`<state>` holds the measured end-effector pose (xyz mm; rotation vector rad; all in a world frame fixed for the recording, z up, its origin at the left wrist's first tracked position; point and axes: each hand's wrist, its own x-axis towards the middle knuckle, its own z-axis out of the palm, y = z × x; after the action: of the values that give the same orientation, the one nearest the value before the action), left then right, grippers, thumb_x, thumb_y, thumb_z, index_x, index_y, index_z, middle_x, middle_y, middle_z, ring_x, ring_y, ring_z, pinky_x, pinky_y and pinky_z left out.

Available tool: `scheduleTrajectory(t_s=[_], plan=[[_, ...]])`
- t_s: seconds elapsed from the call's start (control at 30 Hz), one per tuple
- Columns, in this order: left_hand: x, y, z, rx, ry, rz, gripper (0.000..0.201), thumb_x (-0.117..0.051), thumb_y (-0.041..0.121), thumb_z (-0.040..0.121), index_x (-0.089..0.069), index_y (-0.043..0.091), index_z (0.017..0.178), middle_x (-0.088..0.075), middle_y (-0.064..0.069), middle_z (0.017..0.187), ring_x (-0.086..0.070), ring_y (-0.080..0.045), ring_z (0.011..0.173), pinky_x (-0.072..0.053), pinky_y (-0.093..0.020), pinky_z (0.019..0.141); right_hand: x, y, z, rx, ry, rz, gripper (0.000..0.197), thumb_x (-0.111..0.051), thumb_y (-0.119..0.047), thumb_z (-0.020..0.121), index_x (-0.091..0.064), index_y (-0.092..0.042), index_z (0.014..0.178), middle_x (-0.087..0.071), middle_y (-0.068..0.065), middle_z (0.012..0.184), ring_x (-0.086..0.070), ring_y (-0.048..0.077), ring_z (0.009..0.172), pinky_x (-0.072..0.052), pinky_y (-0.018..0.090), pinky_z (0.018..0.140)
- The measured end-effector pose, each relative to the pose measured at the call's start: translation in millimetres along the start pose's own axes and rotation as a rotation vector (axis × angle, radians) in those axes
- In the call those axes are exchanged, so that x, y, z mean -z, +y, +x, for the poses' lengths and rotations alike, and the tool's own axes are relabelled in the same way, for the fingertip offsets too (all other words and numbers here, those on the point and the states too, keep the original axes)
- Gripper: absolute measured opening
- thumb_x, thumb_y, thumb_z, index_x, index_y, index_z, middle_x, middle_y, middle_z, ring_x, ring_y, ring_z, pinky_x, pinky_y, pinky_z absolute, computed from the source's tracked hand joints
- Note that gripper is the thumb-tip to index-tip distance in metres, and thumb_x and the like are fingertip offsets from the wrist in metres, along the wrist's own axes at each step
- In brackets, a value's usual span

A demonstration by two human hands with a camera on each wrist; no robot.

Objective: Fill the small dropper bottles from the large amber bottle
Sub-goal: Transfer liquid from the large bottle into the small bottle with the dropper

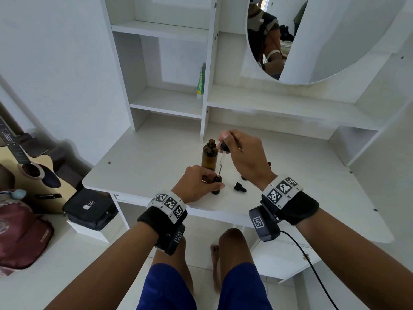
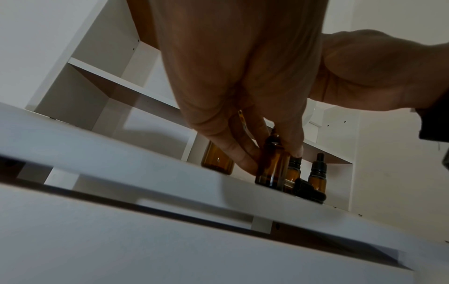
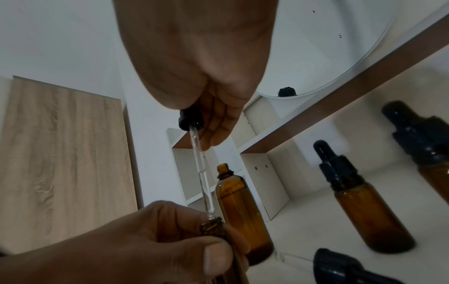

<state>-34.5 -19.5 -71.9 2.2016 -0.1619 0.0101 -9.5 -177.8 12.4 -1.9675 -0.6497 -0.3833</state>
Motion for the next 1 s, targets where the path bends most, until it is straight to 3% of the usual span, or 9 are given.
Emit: scheduleTrajectory(t_s=[0.2,0.33,0.7,1.0], plan=[[-0.1,1.7,-0.7,-0.005,0.002,-0.002,0.029,-0.078,0.035,0.079,-0.076,0.018,0.103,-0.074,0.004,0.096,-0.067,-0.007,0.087,-0.048,-0.014,0.078,-2.1,8.4,-2.0,-0.007,-0.039,-0.005,0.033,-0.049,-0.033,0.102,-0.071,-0.009,0.095,-0.072,-0.003,0.078,-0.07,0.009,0.075,-0.058,0.032,0.076],[0.4,0.3,-0.5,-0.017,-0.004,0.005,0.028,-0.078,0.036,0.079,-0.077,0.019,0.102,-0.075,0.003,0.097,-0.068,-0.006,0.087,-0.052,-0.019,0.082,-4.7,11.7,-4.3,0.027,-0.049,0.002,0.036,-0.047,-0.026,0.104,-0.07,-0.005,0.087,-0.071,0.0,0.073,-0.068,0.007,0.068,-0.051,0.014,0.069],[-0.2,-1.5,-0.2,-0.025,-0.002,-0.01,0.026,-0.078,0.036,0.079,-0.077,0.02,0.099,-0.075,0.003,0.096,-0.068,-0.006,0.086,-0.054,-0.025,0.086,-5.7,10.9,1.3,-0.024,-0.111,-0.067,0.039,-0.049,-0.034,0.102,-0.073,-0.008,0.085,-0.072,-0.003,0.072,-0.069,0.007,0.067,-0.059,0.033,0.073],[-1.2,-2.6,0.5,-0.025,0.007,-0.011,0.027,-0.078,0.037,0.078,-0.077,0.02,0.099,-0.075,0.004,0.095,-0.068,-0.007,0.086,-0.055,-0.026,0.086,-5.7,9.0,2.5,-0.032,-0.13,-0.088,0.039,-0.049,-0.035,0.102,-0.073,-0.008,0.085,-0.073,-0.003,0.073,-0.069,0.006,0.067,-0.059,0.033,0.073]])
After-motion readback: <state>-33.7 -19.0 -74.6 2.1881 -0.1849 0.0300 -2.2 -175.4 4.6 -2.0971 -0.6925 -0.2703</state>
